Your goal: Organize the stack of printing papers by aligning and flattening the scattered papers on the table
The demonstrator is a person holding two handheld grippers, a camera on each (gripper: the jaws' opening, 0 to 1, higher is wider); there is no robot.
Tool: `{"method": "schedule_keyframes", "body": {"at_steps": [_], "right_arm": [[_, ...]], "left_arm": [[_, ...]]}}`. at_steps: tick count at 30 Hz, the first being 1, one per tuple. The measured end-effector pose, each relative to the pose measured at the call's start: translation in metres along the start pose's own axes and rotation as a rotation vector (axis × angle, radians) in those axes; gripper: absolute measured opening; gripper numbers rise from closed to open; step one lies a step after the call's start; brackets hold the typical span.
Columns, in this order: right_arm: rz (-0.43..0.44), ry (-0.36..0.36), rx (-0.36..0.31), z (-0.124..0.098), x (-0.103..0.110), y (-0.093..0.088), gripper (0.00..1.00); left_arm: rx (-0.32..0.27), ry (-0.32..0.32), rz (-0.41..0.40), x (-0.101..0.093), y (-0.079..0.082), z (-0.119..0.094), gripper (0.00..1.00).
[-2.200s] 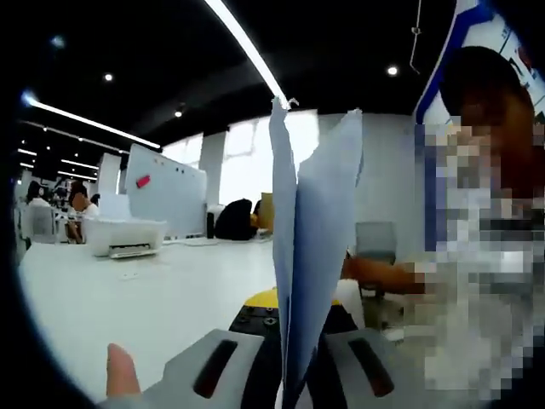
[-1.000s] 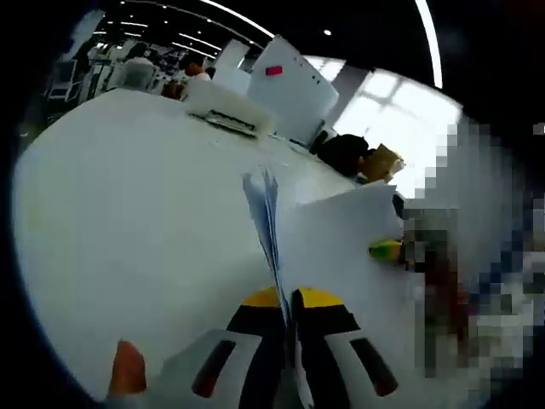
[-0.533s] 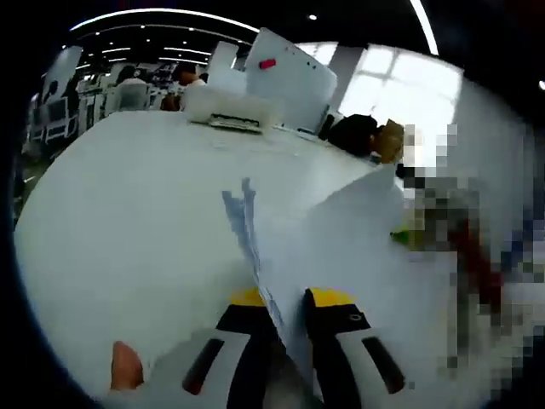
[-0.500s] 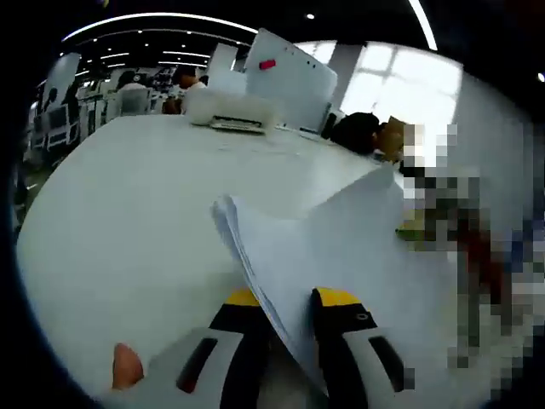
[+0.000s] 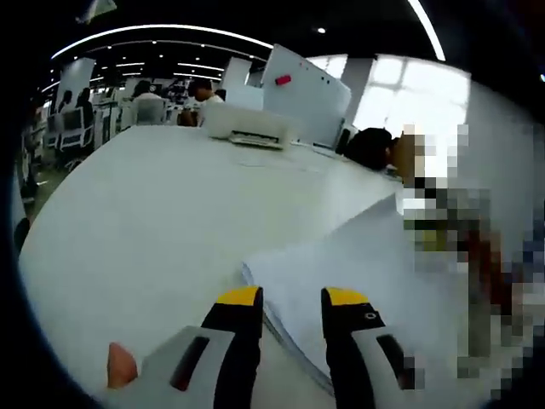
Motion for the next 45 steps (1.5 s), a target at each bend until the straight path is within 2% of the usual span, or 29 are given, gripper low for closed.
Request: {"method": "schedule_keyframes", "body": {"at_steps": [2,6,8,11,14,15,17,18,19,21,22,23,24,26,27,28,29,33,36,38,41,45], "right_arm": [[0.004,-0.014,-0.023,-0.002,-0.007,0.002,0.43],[0.073,-0.038,-0.063,-0.013,-0.023,0.003,0.47],[0.054,-0.083,-0.078,-0.018,-0.034,0.003,0.47],[0.046,-0.121,-0.181,-0.036,-0.045,0.008,0.45],[0.012,-0.12,-0.289,-0.052,-0.041,0.019,0.44],[-0.012,-0.117,-0.352,-0.059,-0.034,0.025,0.45],[-0.078,-0.123,-0.401,-0.067,-0.027,0.031,0.46],[-0.097,-0.124,-0.427,-0.07,-0.022,0.032,0.48],[-0.102,-0.123,-0.438,-0.071,-0.02,0.032,0.53],[-0.111,-0.12,-0.473,-0.071,-0.01,0.028,0.67],[-0.115,-0.119,-0.491,-0.071,-0.005,0.026,0.78],[-0.132,-0.149,-0.528,-0.069,-0.003,0.023,0.84],[-0.138,-0.158,-0.523,-0.067,-0.001,0.019,0.85],[-0.149,-0.152,-0.541,-0.066,0.001,0.01,0.77],[-0.141,-0.149,-0.535,-0.065,0.001,0.006,0.73],[-0.11,-0.167,-0.515,-0.066,-0.001,0.002,0.72],[-0.095,-0.183,-0.523,-0.066,-0.003,0.0,0.73],[-0.061,-0.241,-0.568,-0.072,-0.009,-0.002,0.8],[-0.068,-0.275,-0.616,-0.077,-0.007,0.002,0.84],[-0.089,-0.27,-0.626,-0.077,-0.002,0.003,0.84],[-0.142,-0.25,-0.626,-0.074,0.005,0.003,0.83],[-0.152,-0.223,-0.544,-0.067,0.007,-0.003,0.78]], "left_arm": [[0.0,0.008,0.014,0.0,0.003,-0.002,0.31],[-0.027,0.022,0.025,0.003,0.008,-0.014,0.31],[-0.042,0.025,0.02,0.003,0.01,-0.019,0.31],[-0.11,0.01,0.042,-0.004,0.018,-0.032,0.31],[-0.223,-0.069,0.138,-0.018,0.03,-0.042,0.31],[-0.261,-0.102,0.165,-0.024,0.033,-0.046,0.33],[-0.336,-0.208,0.252,-0.043,0.034,-0.055,0.33],[-0.37,-0.245,0.3,-0.05,0.033,-0.061,0.34],[-0.371,-0.249,0.318,-0.051,0.032,-0.062,0.35],[-0.438,-0.236,0.4,-0.057,0.03,-0.07,0.49],[-0.472,-0.229,0.441,-0.059,0.029,-0.073,0.57],[-0.494,-0.187,0.471,-0.059,0.026,-0.075,0.65],[-0.491,-0.153,0.485,-0.058,0.023,-0.075,0.7],[-0.483,-0.133,0.531,-0.056,0.018,-0.076,0.75],[-0.475,-0.13,0.514,-0.055,0.014,-0.077,0.76],[-0.476,-0.131,0.511,-0.053,0.011,-0.078,0.76],[-0.48,-0.133,0.503,-0.051,0.009,-0.08,0.76],[-0.575,-0.102,0.456,-0.047,0.01,-0.089,0.8],[-0.678,-0.083,0.481,-0.048,0.011,-0.093,0.9],[-0.7,-0.08,0.498,-0.047,0.008,-0.092,0.93],[-0.7,-0.101,0.49,-0.045,0.005,-0.088,0.88],[-0.591,-0.12,0.505,-0.039,-0.012,-0.075,0.67]]}}
Point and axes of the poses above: the point that each gripper's makers call its tool centre point, and the gripper's own axes: z roughly forward along the fingers, x roughly to its left, y roughly out of its top, the point moved 8 cm from there along -z, roughly backward along the fingers, and after that the axes turned 12 degrees about -y, right-handed, at the moved point
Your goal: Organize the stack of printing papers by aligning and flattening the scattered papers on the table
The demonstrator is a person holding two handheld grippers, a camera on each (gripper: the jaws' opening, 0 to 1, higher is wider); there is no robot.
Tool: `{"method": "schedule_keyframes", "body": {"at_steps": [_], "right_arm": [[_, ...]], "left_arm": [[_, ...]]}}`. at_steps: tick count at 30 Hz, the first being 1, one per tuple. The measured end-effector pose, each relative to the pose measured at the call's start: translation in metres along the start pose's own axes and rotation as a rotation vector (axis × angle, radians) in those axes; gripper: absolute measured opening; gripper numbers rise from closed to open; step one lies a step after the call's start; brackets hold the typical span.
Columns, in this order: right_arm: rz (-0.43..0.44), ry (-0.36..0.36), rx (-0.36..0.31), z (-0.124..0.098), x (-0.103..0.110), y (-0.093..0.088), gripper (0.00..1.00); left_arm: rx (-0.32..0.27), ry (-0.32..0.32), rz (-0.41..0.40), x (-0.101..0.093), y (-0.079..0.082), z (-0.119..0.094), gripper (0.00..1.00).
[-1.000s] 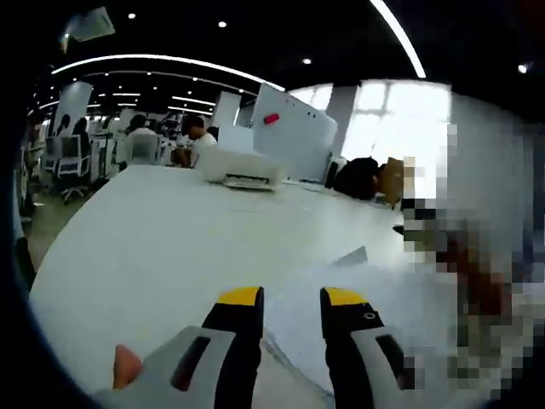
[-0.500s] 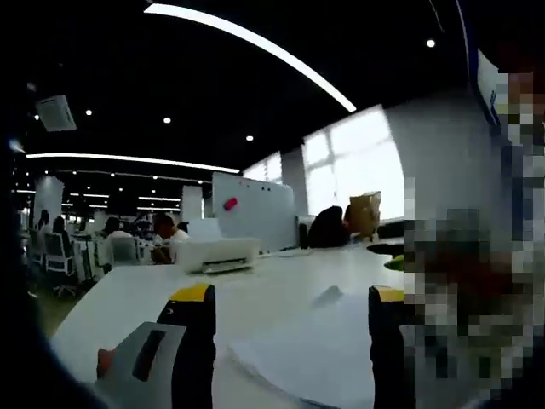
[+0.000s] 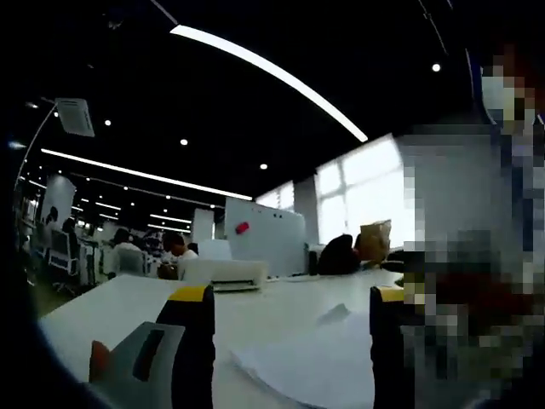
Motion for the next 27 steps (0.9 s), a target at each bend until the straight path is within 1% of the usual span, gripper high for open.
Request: {"method": "schedule_keyframes", "body": {"at_steps": [1,2,3,4,5,8,9,10,11,12,13,14,15,16,17,18,19,20,21,22,23,24,26,27], "right_arm": [[0.004,0.007,0.016,0.001,0.001,-0.003,0.77],[0.0,0.015,0.052,0.001,0.001,-0.006,0.76],[-0.005,0.021,0.067,0.002,0.001,-0.008,0.75],[-0.008,0.029,0.081,0.002,0.002,-0.01,0.75],[-0.012,0.032,0.09,0.003,0.002,-0.011,0.74],[-0.021,0.083,0.15,0.003,0.006,-0.018,0.74],[-0.026,0.096,0.159,0.003,0.007,-0.018,0.74],[-0.01,0.116,0.165,0.003,0.007,-0.017,0.73],[0.023,0.144,0.193,0.002,0.009,-0.018,0.73],[0.046,0.176,0.243,-0.001,0.01,-0.017,0.74],[0.055,0.2,0.256,-0.004,0.012,-0.012,0.74],[0.046,0.213,0.243,-0.006,0.012,-0.006,0.74],[0.033,0.216,0.253,-0.008,0.013,0.0,0.75],[0.021,0.22,0.281,-0.012,0.014,0.004,0.76],[-0.002,0.239,0.281,-0.014,0.016,0.008,0.76],[-0.006,0.245,0.286,-0.015,0.017,0.013,0.76],[0.003,0.261,0.315,-0.017,0.019,0.016,0.77],[-0.004,0.283,0.347,-0.02,0.02,0.018,0.79],[-0.012,0.288,0.369,-0.022,0.02,0.019,0.79],[-0.004,0.285,0.397,-0.025,0.02,0.02,0.78],[-0.003,0.295,0.427,-0.028,0.021,0.02,0.78],[-0.034,0.298,0.447,-0.031,0.02,0.02,0.77],[-0.059,0.263,0.454,-0.036,0.017,0.021,0.77],[-0.081,0.241,0.459,-0.038,0.015,0.02,0.77]], "left_arm": [[0.022,-0.028,-0.012,-0.003,-0.005,0.001,0.65],[0.035,-0.041,-0.037,-0.004,-0.01,0.002,0.65],[0.074,-0.049,-0.041,-0.006,-0.014,0.001,0.65],[0.093,-0.057,-0.042,-0.006,-0.014,0.002,0.64],[0.072,-0.052,-0.036,-0.007,-0.012,0.003,0.63],[0.077,-0.106,-0.114,-0.009,-0.016,0.003,0.64],[0.096,-0.117,-0.138,-0.008,-0.016,0.002,0.65],[0.133,-0.138,-0.157,-0.009,-0.014,0.0,0.64],[0.162,-0.159,-0.158,-0.011,-0.01,-0.001,0.62],[0.188,-0.172,-0.153,-0.014,-0.006,-0.003,0.63],[0.211,-0.178,-0.136,-0.018,-0.001,-0.004,0.65],[0.249,-0.16,-0.122,-0.02,0.002,-0.006,0.67],[0.275,-0.163,-0.114,-0.024,0.006,-0.006,0.68],[0.289,-0.179,-0.109,-0.03,0.008,-0.005,0.69],[0.337,-0.172,-0.11,-0.034,0.009,-0.007,0.7],[0.367,-0.176,-0.097,-0.039,0.01,-0.007,0.72],[0.389,-0.189,-0.074,-0.043,0.011,-0.007,0.74],[0.423,-0.182,-0.077,-0.047,0.01,-0.008,0.74],[0.441,-0.185,-0.077,-0.051,0.009,-0.009,0.75],[0.474,-0.205,-0.063,-0.056,0.007,-0.01,0.76],[0.476,-0.2,-0.065,-0.06,0.007,-0.01,0.77],[0.475,-0.199,-0.066,-0.063,0.006,-0.01,0.77],[0.474,-0.199,-0.089,-0.065,0.005,-0.012,0.76],[0.447,-0.183,-0.101,-0.063,0.006,-0.012,0.76]]}}
Point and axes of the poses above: the point that each gripper's makers call its tool centre point, and the gripper's own axes: z roughly forward along the fingers, x roughly to its left, y roughly out of its top, the point moved 8 cm from there along -z, roughly backward along the fingers, and after that the axes turned 12 degrees about -y, right-handed, at the moved point
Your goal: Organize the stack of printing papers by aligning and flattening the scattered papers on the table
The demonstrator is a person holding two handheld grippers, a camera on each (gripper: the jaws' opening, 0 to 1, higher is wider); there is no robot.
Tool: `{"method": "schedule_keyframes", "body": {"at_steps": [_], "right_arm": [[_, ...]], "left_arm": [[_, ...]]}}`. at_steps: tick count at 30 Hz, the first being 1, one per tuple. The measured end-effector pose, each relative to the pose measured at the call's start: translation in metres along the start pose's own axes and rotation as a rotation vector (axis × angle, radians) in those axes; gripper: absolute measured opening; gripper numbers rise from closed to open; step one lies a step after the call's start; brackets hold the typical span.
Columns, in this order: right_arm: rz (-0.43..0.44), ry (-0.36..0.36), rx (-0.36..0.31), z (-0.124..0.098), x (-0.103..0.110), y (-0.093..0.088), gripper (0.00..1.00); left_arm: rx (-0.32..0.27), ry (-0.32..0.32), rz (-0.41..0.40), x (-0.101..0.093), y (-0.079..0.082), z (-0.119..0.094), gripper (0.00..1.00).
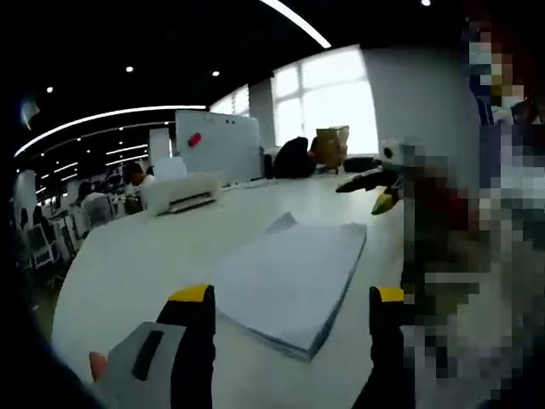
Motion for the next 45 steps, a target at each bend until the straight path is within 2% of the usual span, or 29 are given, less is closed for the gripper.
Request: {"method": "schedule_keyframes", "body": {"at_steps": [2,3,5,9,13,15,18,20,22,26,30,32,37,40,42,45], "right_arm": [[0.005,-0.02,-0.005,0.0,0.001,-0.001,0.77],[0.0,-0.023,0.003,0.0,0.0,-0.002,0.76],[0.026,-0.041,0.021,0.003,-0.001,-0.003,0.76],[0.033,-0.03,0.04,0.004,-0.002,-0.002,0.77],[0.067,-0.007,0.074,0.012,0.0,-0.003,0.77],[0.041,-0.006,0.094,0.018,0.002,-0.004,0.76],[0.048,-0.002,0.084,0.021,0.004,-0.002,0.76],[0.096,0.011,0.061,0.022,0.007,0.0,0.76],[0.089,0.02,0.053,0.021,0.007,0.0,0.76],[0.034,-0.007,0.085,0.021,0.001,-0.003,0.77],[0.02,-0.009,0.083,0.018,-0.001,0.004,0.76],[0.014,-0.022,0.075,0.015,0.0,0.006,0.77],[0.036,-0.025,0.055,0.009,0.003,0.003,0.76],[0.033,-0.025,0.049,0.004,0.005,0.002,0.76],[0.023,-0.037,0.038,0.002,0.002,0.002,0.76],[0.026,-0.036,0.037,0.002,0.001,0.001,0.76]], "left_arm": [[-0.046,0.002,-0.064,0.003,0.001,0.0,0.76],[-0.05,-0.006,-0.106,0.004,0.0,0.001,0.77],[-0.012,-0.028,-0.143,0.007,-0.004,0.001,0.77],[0.055,-0.009,-0.109,0.012,-0.007,-0.002,0.75],[0.079,-0.009,-0.127,0.014,-0.008,-0.003,0.75],[0.098,0.019,-0.123,0.02,-0.009,-0.006,0.74],[0.109,0.04,-0.115,0.025,-0.01,-0.008,0.76],[0.118,0.052,-0.112,0.026,-0.011,-0.01,0.78],[0.118,0.062,-0.108,0.027,-0.011,-0.011,0.78],[0.121,0.073,-0.11,0.031,-0.01,-0.014,0.78],[0.115,0.075,-0.096,0.034,-0.006,-0.013,0.77],[0.117,0.069,-0.098,0.034,-0.003,-0.012,0.76],[0.064,0.02,-0.123,0.027,0.0,-0.006,0.75],[0.091,0.001,-0.097,0.024,-0.002,-0.003,0.75],[0.113,0.01,-0.079,0.022,-0.003,0.0,0.76],[0.112,0.008,-0.076,0.02,-0.004,0.002,0.76]]}}
Point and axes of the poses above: the point that each gripper's makers call its tool centre point, and the gripper's own axes: z roughly forward along the fingers, x roughly to its left, y roughly out of its top, the point moved 8 cm from there along -z, roughly backward along the fingers, and after that the axes turned 12 degrees about -y, right-handed, at the moved point
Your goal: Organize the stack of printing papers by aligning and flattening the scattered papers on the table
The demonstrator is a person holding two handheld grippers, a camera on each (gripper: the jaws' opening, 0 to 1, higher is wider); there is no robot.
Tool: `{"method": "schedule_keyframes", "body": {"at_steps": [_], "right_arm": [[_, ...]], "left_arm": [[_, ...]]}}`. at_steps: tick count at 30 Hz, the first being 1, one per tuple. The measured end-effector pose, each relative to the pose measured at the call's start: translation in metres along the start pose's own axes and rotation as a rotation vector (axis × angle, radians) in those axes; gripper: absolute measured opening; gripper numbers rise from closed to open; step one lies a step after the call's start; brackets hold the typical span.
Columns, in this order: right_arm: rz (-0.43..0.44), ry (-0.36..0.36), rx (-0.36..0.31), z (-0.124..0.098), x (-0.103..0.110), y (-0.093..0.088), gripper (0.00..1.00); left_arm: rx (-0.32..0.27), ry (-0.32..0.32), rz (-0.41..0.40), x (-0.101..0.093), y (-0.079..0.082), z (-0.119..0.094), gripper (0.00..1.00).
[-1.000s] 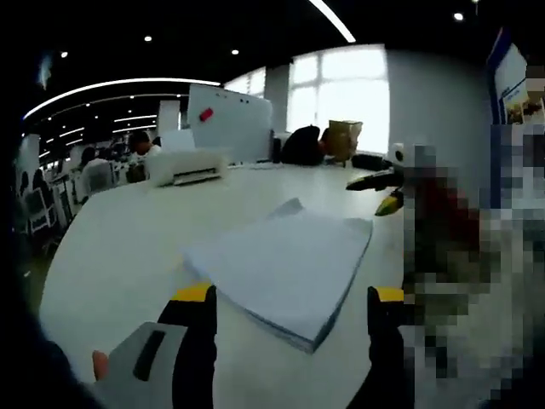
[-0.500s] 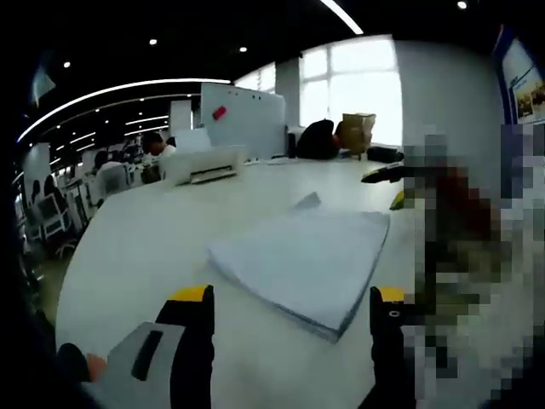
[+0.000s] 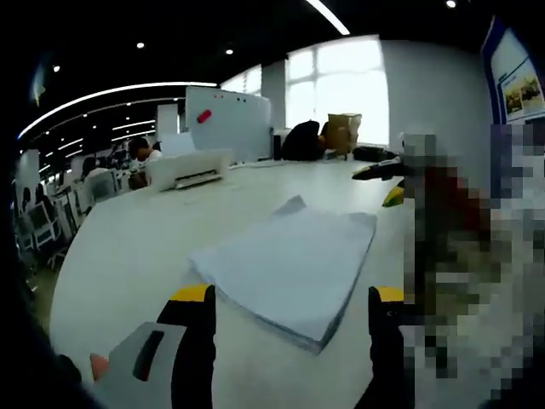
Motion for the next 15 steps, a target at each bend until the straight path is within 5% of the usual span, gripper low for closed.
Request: {"method": "schedule_keyframes", "body": {"at_steps": [15], "right_arm": [[0.019,-0.013,-0.041,-0.004,-0.003,-0.005,0.76]], "left_arm": [[-0.006,-0.001,-0.017,-0.011,-0.011,0.005,0.75]]}}
Point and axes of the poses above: the point that each gripper's makers call its tool centre point, and the gripper's own axes: z roughly forward along the fingers, x roughly to its left, y roughly out of its top, the point moved 8 cm from there along -z, roughly backward along the fingers, and after that the axes turned 12 degrees about -y, right-handed, at the moved point
